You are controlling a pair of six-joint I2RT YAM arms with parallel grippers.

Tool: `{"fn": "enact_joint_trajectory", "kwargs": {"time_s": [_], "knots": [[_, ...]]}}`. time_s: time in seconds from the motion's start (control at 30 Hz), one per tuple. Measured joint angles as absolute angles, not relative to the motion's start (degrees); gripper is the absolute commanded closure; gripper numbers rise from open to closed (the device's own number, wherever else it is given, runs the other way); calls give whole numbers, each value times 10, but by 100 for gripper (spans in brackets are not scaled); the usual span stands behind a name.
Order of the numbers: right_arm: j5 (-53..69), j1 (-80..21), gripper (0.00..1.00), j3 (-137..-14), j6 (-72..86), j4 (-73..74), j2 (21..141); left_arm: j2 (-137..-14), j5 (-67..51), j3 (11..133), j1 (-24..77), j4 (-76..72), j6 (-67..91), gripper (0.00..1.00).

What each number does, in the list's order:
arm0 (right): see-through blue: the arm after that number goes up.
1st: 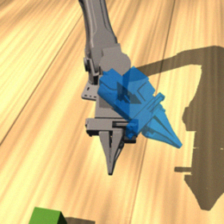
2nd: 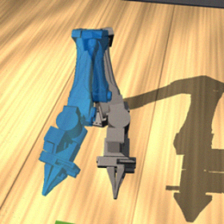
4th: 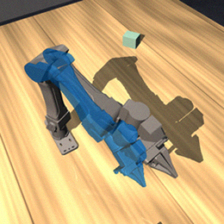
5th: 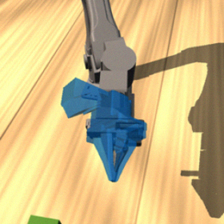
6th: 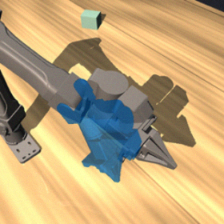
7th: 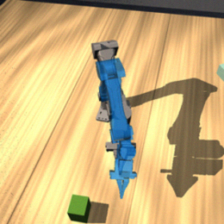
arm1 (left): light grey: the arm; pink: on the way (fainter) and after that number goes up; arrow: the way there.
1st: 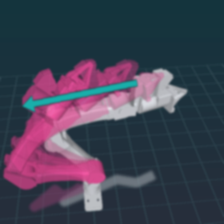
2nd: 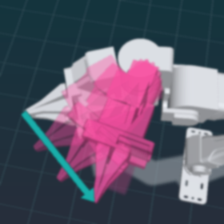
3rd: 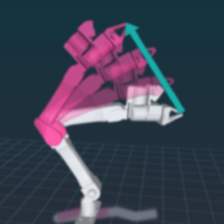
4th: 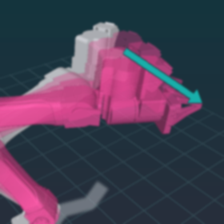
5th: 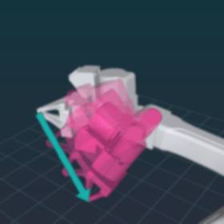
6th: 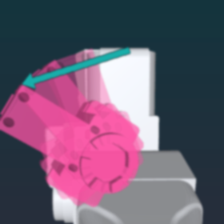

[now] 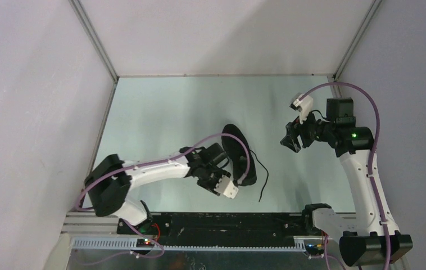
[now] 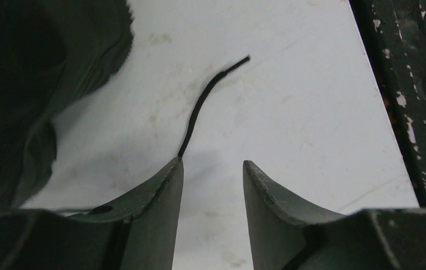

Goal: Tie the shoes

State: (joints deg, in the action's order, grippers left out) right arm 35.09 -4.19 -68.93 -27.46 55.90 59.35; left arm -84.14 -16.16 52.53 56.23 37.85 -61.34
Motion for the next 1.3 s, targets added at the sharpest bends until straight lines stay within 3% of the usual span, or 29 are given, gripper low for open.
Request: {"fn": "enact_joint_trajectory", "kwargs": {"time_s": [0.33,0.67,0.8,1.0,1.3], "knots": [[416,25,34,-668,-241,561,588,-959,-134,564,629,326,-711,54],[438,45,34,-668,-235,561,588,-980,-133,580,645,338,-785,61],[440,46,34,-668,-234,561,588,-980,-137,580,656,349,-801,70],[444,46,34,-668,-231,566,589,-993,-144,594,667,362,-793,99],[431,23,39,-662,-239,565,589,-943,-194,574,639,366,-684,100]]}}
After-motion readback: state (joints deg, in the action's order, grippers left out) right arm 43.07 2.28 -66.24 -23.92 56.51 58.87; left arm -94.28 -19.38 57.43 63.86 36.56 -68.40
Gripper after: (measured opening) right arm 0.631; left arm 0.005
